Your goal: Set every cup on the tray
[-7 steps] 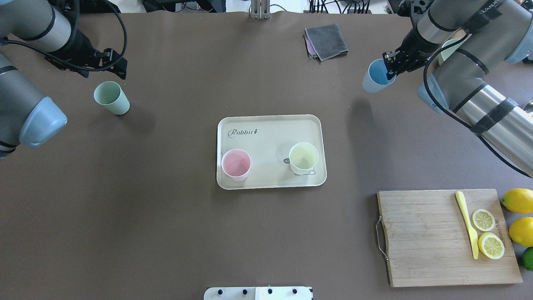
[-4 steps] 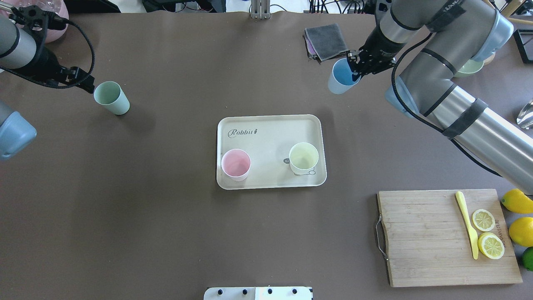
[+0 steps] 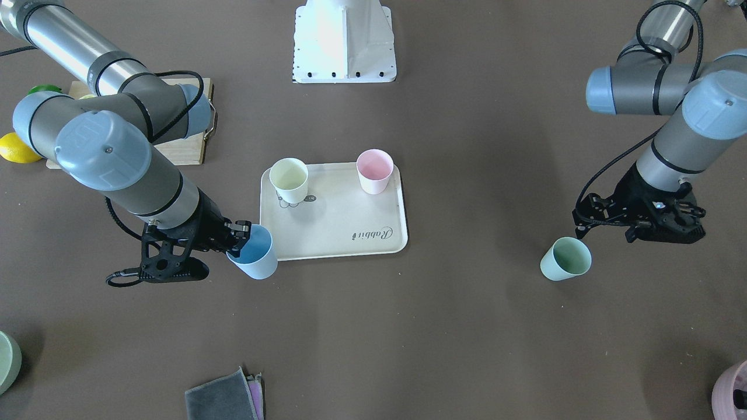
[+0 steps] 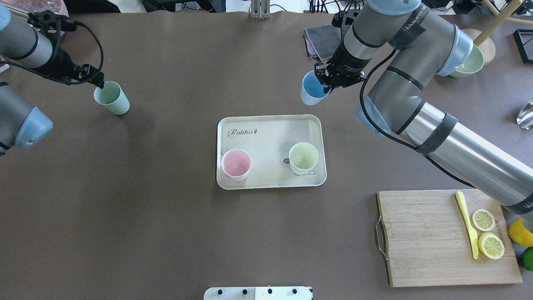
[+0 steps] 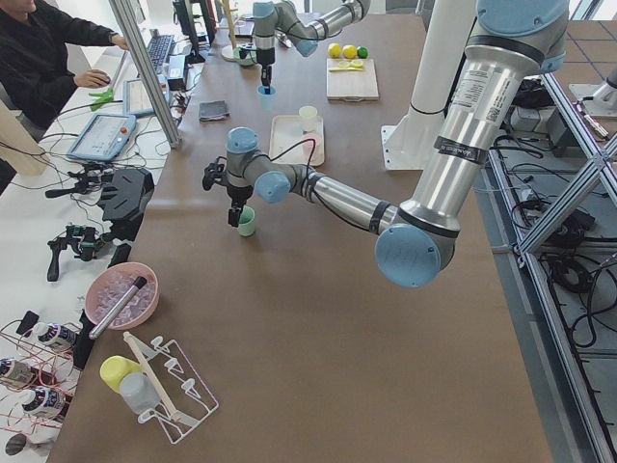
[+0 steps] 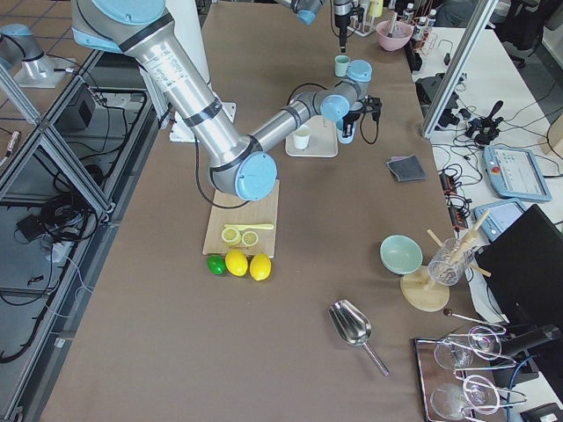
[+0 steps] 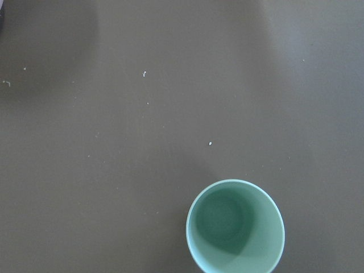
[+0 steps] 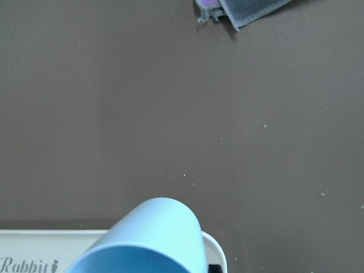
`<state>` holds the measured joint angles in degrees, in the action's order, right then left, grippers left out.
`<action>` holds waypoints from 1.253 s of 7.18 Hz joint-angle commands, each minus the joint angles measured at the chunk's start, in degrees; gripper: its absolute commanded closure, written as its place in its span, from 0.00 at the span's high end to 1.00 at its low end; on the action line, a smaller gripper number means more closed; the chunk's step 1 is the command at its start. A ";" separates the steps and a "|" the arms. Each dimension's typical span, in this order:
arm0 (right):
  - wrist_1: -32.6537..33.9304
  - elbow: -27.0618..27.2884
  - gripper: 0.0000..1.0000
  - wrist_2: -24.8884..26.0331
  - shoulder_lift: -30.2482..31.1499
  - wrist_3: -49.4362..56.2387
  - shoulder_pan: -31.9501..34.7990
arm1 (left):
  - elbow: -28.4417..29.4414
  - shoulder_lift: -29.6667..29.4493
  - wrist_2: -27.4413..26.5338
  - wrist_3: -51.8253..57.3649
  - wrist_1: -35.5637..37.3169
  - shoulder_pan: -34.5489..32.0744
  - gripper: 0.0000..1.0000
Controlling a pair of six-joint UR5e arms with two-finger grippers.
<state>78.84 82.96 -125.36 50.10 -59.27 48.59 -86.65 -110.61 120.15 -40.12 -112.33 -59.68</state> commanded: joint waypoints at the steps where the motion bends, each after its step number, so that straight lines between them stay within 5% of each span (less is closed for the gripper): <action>1: 0.00 0.18 0.00 3.79 0.09 -2.77 -3.92 | 2.45 -1.09 0.08 -1.62 -2.45 0.09 0.97; 3: -0.09 0.19 0.00 4.25 0.62 -2.78 -4.90 | 2.89 -1.18 0.00 -2.77 -2.54 1.05 0.84; 6: -0.18 0.10 0.00 4.78 0.62 -2.78 -6.05 | 5.08 -1.18 -0.18 -2.77 -2.98 1.94 0.80; 7: -0.35 0.01 0.59 4.69 0.62 -2.69 -6.05 | 5.78 -1.18 -0.27 -3.03 -3.59 2.46 0.71; 8: -0.09 0.62 1.00 5.21 0.62 -2.96 -6.05 | 5.96 -1.44 -0.88 -5.21 -3.68 3.60 0.34; 9: 0.00 0.80 1.00 5.22 0.70 -2.87 -5.26 | 5.96 -2.40 -2.10 -7.23 -3.68 5.26 0.00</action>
<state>78.70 83.42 -120.32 50.74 -62.12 42.73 -80.85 -112.22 119.17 -45.11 -115.91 -56.09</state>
